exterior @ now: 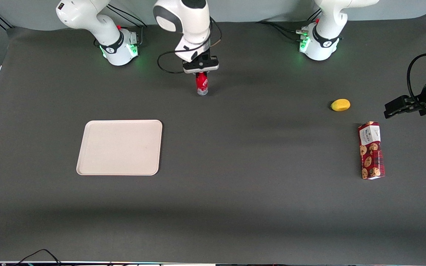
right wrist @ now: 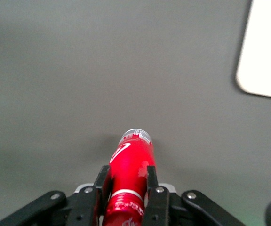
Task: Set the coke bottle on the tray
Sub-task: 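Lift the bottle and carry it with the right gripper to the tray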
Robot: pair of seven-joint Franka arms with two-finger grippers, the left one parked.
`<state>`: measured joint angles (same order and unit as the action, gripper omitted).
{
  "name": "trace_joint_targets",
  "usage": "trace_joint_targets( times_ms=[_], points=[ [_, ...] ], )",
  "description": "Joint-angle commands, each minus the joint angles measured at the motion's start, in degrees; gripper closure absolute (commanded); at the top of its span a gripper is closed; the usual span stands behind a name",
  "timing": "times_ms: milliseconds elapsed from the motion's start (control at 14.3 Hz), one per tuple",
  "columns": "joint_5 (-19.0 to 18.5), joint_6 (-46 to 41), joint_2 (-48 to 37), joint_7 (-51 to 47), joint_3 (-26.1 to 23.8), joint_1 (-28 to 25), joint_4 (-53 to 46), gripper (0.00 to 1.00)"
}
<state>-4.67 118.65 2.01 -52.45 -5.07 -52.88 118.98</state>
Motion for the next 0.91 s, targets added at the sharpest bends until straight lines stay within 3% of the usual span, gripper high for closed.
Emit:
trace_joint_targets(
  times_ms=[0,210,280,490,771,841],
  points=[
    [2.73,-10.34,-2.44,5.75,2.86,-0.03,-8.65,1.0],
    [8.87,-20.7,-4.46,14.63,9.44,-0.11,-18.13,1.0],
    [9.15,-23.79,-4.38,15.96,10.94,-0.11,-20.86,1.0],
    [8.63,-25.05,-4.38,17.2,12.36,0.85,-21.51,1.0],
    [7.32,-25.14,-4.03,32.36,12.36,12.42,-20.81,1.0],
    [4.44,-25.05,-3.59,36.76,12.36,15.41,-20.46,1.0]
  ],
)
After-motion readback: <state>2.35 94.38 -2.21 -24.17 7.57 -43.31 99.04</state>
